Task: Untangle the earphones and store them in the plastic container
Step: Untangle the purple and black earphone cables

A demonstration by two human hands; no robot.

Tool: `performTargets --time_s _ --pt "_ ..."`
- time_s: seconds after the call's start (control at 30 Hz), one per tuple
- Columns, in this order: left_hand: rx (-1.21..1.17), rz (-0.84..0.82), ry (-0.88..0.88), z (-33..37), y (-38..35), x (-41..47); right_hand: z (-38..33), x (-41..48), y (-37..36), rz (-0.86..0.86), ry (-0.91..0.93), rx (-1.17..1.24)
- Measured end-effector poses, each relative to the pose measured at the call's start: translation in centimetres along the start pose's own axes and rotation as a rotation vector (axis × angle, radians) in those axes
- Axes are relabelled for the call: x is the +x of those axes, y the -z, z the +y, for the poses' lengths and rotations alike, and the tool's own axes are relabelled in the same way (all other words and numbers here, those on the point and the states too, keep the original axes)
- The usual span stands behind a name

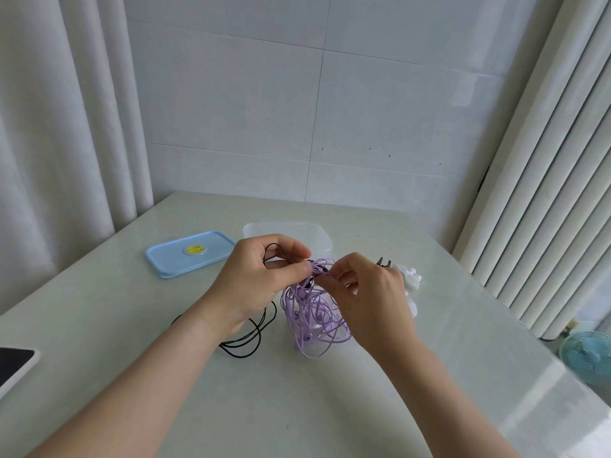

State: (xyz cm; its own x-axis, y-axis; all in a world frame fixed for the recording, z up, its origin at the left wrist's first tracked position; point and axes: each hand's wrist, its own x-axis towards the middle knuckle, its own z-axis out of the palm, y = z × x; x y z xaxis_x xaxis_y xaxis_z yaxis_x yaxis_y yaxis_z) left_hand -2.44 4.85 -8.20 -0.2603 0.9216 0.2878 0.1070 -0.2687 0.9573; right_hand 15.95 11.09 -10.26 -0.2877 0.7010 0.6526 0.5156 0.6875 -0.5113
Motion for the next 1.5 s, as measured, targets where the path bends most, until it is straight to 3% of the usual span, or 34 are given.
performTargets --time_s 0.2,0.5,0.73,0.87,1.03,1.5 --pt "-0.020 0.000 -0.023 -0.5 0.1 0.2 -1.1 -0.2 0.6 0.015 -0.023 0.063" --pt "-0.035 -0.074 -0.004 -0.5 0.2 0.3 -1.0 0.0 0.8 -0.035 -0.275 0.260" --pt "-0.062 -0.105 0.003 -0.5 0.2 0.3 -0.9 0.2 0.8 -0.112 -0.364 0.461" --pt "0.005 -0.028 -0.056 -0.6 0.3 0.6 -1.1 0.2 0.8 -0.112 -0.347 0.433" --pt "0.362 0.175 -0.273 -1.2 0.5 1.0 -1.1 0.3 0.7 -0.115 -0.317 0.371" --pt "0.317 0.160 -0.340 -0.5 -0.2 0.4 -1.8 0.0 0.7 -0.130 -0.204 0.423"
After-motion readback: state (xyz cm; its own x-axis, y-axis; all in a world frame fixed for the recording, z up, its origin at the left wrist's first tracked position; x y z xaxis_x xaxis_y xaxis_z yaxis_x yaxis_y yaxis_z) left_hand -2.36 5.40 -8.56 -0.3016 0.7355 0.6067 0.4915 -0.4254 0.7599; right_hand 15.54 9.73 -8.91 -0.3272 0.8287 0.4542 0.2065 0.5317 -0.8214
